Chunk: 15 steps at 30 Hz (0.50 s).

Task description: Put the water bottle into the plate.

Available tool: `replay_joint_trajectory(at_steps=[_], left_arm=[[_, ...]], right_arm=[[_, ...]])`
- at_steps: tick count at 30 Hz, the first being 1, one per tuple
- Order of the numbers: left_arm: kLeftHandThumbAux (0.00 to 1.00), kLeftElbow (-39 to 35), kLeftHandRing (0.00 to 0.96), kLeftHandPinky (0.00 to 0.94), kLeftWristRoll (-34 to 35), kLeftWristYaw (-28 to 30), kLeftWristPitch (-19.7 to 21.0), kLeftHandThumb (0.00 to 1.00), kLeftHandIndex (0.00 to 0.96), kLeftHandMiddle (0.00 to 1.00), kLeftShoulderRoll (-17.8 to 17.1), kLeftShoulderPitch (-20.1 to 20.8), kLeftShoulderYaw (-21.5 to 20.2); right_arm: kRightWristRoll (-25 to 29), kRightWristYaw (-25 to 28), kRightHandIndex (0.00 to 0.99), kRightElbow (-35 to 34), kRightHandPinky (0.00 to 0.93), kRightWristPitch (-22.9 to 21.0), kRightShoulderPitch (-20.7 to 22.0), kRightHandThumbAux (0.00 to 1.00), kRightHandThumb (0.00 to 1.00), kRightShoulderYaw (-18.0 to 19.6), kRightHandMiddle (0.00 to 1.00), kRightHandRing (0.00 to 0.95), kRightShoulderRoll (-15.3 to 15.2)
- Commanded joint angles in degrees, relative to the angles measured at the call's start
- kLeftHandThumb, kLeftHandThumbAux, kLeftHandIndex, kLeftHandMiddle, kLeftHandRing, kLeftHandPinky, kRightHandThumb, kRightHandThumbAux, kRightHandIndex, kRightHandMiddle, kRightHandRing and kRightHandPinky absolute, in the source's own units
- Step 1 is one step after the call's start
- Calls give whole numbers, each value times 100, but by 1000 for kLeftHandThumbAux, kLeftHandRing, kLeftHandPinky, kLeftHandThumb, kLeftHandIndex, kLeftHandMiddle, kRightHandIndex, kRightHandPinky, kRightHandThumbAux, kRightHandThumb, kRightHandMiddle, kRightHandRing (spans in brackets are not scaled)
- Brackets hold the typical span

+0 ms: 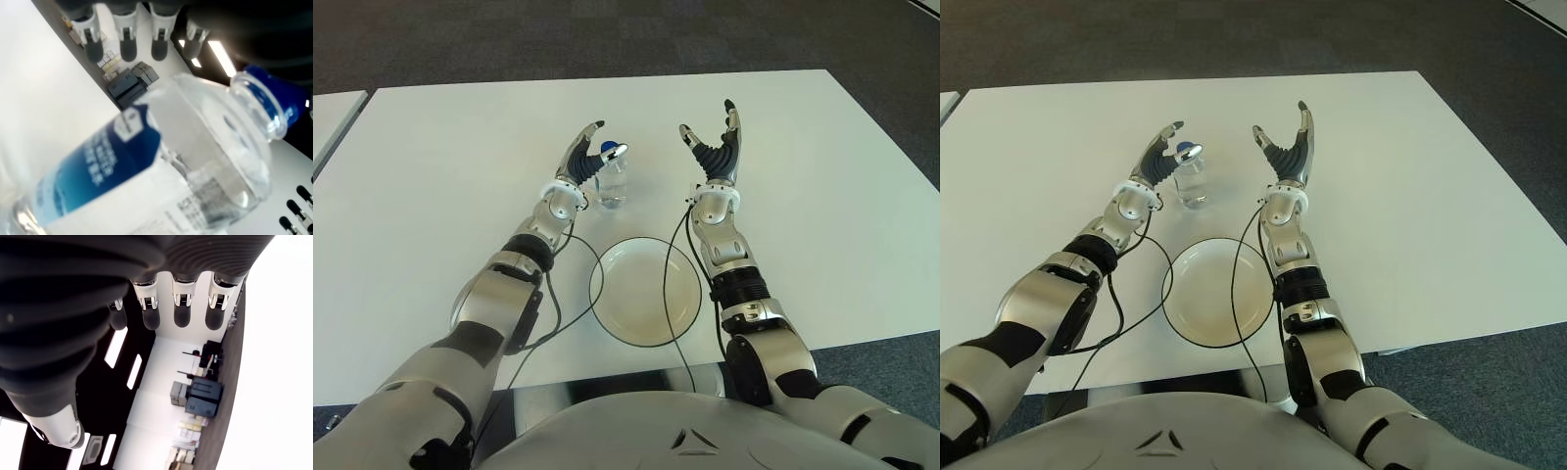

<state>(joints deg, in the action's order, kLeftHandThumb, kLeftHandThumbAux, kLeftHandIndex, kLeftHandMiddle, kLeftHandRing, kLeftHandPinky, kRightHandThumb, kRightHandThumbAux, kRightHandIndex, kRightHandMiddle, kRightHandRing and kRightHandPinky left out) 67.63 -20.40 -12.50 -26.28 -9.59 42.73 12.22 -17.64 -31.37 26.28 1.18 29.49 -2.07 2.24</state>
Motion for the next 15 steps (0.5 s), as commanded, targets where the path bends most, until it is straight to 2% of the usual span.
replay_joint_trajectory(at_steps=[1, 7, 15], left_arm=[[253, 48, 0, 24, -165, 287, -7, 647, 0, 0, -77, 117, 173], [235, 117, 0, 3, -273, 644, 126, 653, 0, 0, -115, 226, 345], [218, 265, 0, 0, -471, 841, 292, 642, 0, 0, -120, 369, 565]], right_arm=[[15, -46, 0, -53, 0, -61, -87, 704, 350, 40, 0, 0, 55], [16, -60, 0, -131, 0, -130, -104, 696, 352, 81, 0, 0, 70], [1, -62, 0, -263, 0, -194, -169, 690, 347, 123, 0, 0, 73]])
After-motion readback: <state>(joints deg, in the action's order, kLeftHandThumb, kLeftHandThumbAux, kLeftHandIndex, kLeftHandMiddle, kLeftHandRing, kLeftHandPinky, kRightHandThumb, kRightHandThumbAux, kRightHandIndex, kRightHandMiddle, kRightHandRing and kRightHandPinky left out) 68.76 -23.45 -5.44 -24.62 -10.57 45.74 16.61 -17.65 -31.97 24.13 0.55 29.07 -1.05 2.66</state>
